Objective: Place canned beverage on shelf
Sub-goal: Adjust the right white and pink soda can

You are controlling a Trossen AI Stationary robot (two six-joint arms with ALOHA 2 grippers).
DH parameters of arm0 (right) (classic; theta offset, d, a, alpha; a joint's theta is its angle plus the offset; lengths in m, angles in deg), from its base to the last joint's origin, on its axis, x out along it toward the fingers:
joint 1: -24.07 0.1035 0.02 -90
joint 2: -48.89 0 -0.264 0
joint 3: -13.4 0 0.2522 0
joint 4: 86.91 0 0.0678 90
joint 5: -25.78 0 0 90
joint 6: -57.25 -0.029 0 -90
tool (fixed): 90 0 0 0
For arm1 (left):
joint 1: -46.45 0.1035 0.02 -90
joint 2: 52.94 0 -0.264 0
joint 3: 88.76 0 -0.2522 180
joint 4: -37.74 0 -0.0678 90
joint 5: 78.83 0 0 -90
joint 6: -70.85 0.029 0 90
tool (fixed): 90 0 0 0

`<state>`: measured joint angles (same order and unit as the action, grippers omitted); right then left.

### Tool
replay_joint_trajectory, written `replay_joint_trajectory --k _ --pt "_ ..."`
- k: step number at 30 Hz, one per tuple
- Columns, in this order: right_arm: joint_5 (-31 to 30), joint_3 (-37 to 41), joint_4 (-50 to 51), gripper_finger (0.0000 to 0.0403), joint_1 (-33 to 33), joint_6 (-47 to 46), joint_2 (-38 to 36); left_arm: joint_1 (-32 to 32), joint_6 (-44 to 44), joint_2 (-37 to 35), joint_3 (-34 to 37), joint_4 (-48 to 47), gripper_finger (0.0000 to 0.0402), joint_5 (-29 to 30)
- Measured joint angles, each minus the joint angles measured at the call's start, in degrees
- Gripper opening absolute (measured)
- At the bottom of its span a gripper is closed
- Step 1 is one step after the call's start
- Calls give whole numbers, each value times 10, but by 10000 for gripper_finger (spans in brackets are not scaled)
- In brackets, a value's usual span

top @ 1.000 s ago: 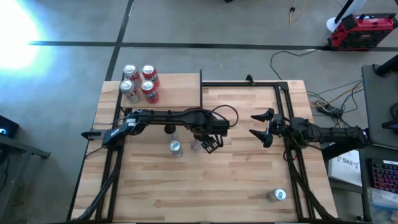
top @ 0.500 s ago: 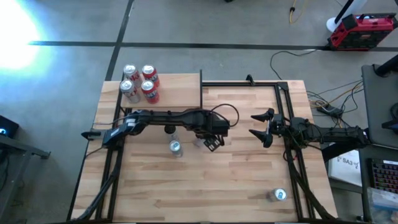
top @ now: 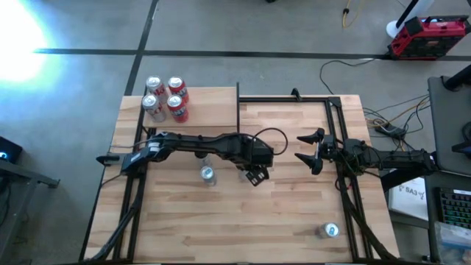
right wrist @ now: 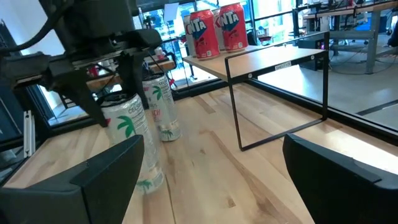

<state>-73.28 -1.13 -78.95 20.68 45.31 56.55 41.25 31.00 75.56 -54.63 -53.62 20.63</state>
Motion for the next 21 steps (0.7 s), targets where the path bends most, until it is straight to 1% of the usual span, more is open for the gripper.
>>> replay_joint_trajectory --k 4,7,11,14,18,21 --pt "0 0 0 368 0 0 0 -15 2 -4 0 47 242 11" --pt "0 0 0 368 0 0 0 -24 10 -11 7 45 242 14" --pt "0 0 0 368 0 0 0 -34 1 -40 62 56 242 1" --pt "0 0 0 368 0 0 0 -45 -15 -89 144 118 242 20" --pt "0 0 0 368 0 0 0 -55 -37 -195 310 258 242 52" --pt "0 0 0 368 0 0 0 -55 -37 -268 425 367 245 96"
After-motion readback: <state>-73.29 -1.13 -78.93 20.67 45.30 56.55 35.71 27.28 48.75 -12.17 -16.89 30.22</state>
